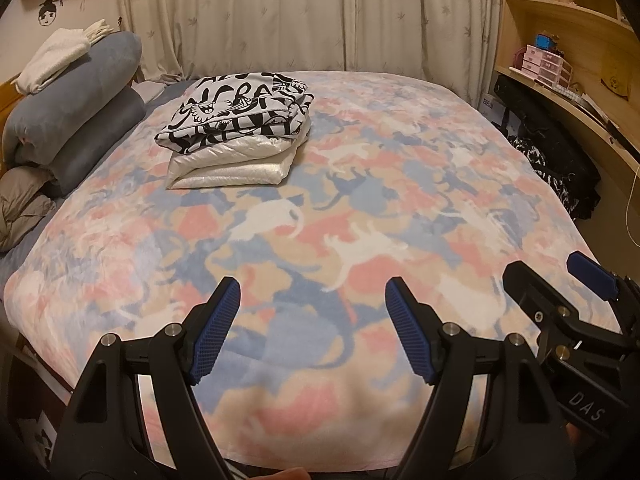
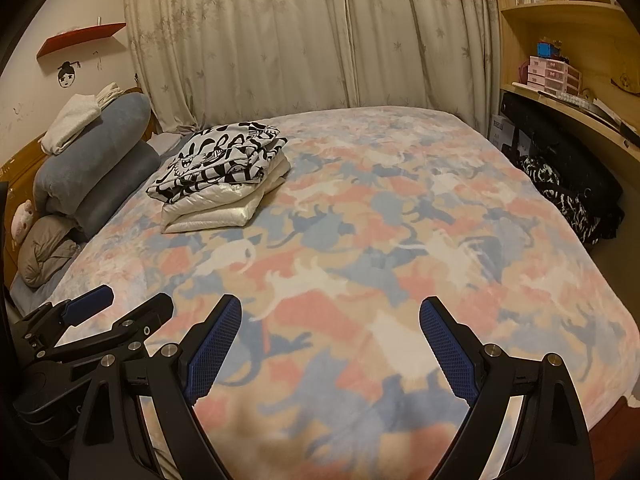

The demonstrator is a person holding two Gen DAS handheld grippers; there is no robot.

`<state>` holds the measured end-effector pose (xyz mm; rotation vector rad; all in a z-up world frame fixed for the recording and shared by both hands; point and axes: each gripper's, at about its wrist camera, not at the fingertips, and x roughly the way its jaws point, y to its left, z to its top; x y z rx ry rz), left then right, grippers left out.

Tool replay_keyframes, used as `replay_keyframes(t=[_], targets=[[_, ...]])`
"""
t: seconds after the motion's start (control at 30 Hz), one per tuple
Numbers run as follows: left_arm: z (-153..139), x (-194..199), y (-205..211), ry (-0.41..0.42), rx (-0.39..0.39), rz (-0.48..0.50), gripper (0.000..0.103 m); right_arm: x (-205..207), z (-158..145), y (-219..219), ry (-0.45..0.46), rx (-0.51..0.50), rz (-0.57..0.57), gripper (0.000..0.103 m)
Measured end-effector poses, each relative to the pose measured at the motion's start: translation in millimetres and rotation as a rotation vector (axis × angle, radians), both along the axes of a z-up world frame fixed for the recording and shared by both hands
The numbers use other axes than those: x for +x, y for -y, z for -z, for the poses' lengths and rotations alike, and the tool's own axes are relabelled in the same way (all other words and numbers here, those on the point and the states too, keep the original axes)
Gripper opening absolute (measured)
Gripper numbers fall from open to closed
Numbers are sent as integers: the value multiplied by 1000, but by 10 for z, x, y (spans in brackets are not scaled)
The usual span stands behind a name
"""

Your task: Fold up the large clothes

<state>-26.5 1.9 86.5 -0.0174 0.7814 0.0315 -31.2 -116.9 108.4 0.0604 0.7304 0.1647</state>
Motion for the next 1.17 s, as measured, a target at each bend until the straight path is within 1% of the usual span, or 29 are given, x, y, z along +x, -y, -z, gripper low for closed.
replay_keyframes(t=[1.17], targets=[[58, -59, -124, -6, -1, -1, 73, 10, -8, -26, -3, 2, 3, 92]])
